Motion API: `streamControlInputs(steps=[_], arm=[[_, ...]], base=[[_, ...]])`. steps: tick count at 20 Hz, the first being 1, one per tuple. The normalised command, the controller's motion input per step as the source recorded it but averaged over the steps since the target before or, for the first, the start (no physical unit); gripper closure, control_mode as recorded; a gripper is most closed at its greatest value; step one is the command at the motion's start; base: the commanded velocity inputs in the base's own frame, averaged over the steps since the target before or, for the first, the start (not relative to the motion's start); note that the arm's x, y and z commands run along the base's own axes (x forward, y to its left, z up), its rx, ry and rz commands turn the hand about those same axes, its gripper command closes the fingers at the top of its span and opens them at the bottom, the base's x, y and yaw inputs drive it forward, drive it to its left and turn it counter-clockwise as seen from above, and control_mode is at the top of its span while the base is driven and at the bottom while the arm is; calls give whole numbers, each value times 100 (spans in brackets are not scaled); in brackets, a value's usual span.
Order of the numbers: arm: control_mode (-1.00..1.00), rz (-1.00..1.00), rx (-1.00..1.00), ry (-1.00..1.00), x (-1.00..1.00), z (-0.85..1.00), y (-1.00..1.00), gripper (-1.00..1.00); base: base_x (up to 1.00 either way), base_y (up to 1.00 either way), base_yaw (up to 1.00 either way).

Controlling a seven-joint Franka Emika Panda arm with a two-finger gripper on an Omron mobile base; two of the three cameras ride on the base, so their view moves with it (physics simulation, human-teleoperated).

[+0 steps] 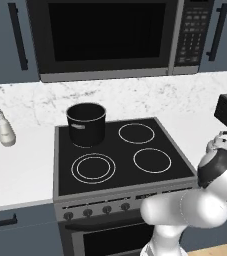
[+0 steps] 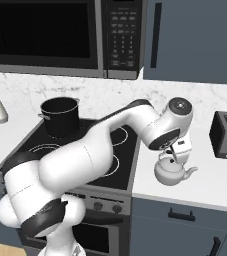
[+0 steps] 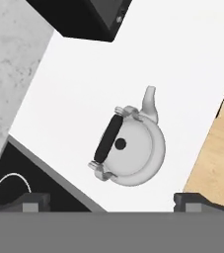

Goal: Pick the kettle from the counter and place it on a stove burner. Then turn the burner on.

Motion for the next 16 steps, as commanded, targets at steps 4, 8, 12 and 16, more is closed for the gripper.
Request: streamControlInputs(steps=[4,8,12,16], arm=[[-100,0,11,26,35,-71,14,-100],[-100,0,18,17,28,-37,1,-100],[-100,0,12,0,17,-9,-15,-100],[-100,0,0,0,31,-13,-26,-100]], base=[[0,0,0],[0,0,0],[0,0,0],[0,0,0]])
